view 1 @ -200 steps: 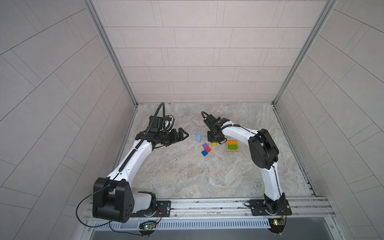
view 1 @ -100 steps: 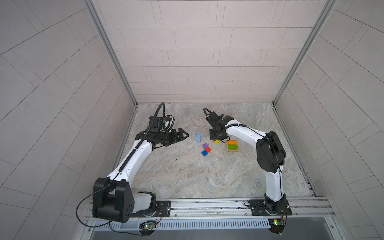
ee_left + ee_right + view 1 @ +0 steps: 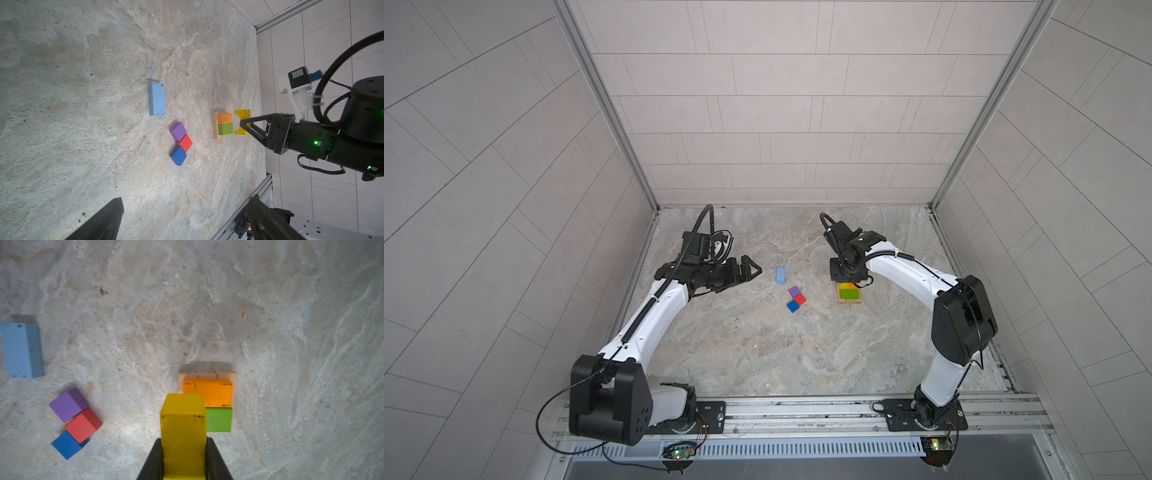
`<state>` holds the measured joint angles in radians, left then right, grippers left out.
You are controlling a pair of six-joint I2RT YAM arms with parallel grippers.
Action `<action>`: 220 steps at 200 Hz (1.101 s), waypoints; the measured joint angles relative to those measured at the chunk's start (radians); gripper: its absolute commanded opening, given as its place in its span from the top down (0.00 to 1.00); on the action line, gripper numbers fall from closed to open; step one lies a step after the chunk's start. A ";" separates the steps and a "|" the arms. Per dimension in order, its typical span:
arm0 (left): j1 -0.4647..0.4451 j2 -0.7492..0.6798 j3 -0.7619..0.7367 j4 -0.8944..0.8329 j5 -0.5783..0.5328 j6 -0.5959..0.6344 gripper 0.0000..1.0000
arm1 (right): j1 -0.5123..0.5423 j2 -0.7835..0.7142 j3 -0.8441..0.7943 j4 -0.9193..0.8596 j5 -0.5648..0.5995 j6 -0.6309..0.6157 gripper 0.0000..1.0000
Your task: Build the wood block tower
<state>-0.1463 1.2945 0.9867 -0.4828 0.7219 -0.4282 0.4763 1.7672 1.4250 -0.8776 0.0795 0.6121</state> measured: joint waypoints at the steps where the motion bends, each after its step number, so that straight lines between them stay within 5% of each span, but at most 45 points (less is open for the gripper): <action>1: 0.000 0.000 0.000 0.000 0.000 0.000 0.01 | -0.001 -0.002 -0.003 0.000 0.000 -0.002 0.90; 220: 0.000 0.001 0.000 0.001 0.011 -0.001 0.01 | -0.053 -0.056 -0.140 0.127 -0.033 -0.016 0.90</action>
<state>-0.1463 1.2957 0.9867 -0.4820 0.7334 -0.4294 0.4232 1.7111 1.2854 -0.7502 0.0463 0.5961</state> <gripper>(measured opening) 0.995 0.267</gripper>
